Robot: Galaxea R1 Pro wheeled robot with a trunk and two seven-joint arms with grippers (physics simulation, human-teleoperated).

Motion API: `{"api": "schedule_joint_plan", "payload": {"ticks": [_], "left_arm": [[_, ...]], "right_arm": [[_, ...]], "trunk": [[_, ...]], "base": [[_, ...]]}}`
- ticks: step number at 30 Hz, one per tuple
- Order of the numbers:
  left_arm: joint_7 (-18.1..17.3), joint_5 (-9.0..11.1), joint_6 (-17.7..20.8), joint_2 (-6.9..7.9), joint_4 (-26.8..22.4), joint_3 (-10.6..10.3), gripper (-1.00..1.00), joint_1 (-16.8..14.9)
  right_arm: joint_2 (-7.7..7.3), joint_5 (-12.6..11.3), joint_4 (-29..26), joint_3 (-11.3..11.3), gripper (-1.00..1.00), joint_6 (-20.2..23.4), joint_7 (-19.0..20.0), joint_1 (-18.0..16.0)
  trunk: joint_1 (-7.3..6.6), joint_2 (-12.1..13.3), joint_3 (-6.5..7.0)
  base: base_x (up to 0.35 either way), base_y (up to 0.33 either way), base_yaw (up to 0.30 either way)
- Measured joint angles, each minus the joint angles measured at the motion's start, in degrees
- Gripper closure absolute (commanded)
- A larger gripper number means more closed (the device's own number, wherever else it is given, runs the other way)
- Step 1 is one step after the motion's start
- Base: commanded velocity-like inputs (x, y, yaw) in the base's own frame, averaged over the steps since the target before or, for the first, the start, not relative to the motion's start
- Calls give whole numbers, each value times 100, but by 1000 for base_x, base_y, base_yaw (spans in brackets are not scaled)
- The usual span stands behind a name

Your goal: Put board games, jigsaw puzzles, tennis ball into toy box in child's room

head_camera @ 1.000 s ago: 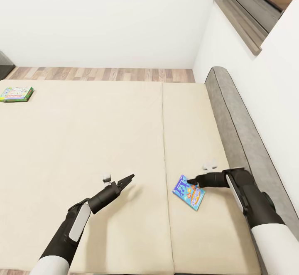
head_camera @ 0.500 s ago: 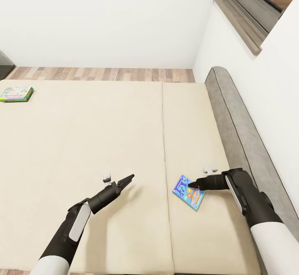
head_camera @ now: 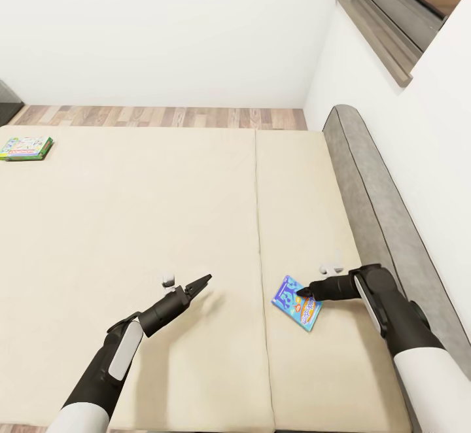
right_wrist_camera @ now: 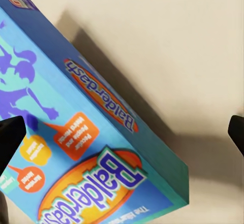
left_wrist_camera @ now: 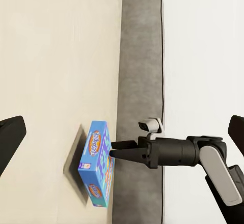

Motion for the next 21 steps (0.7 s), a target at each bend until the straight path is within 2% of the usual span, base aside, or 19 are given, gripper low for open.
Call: {"api": "schedule_joint_plan", "payload": {"ticks": [12,16,21], "left_arm": [[0,0,-1,0,0,0,-100,0],[0,0,-1,0,-1,0,-100,0],[1,1,0,1,-3,0,-100,2]], "right_arm": [[12,-5,44,24,-100,21,18,-18],[43,-14,50,92,-100,49,29,-21],[96,91,5,215,-100,48,18,-26]], "trunk": [[0,0,0],[0,0,0],[-1,0,1]], "base": [[0,0,0],[0,0,0],[0,0,0]]}}
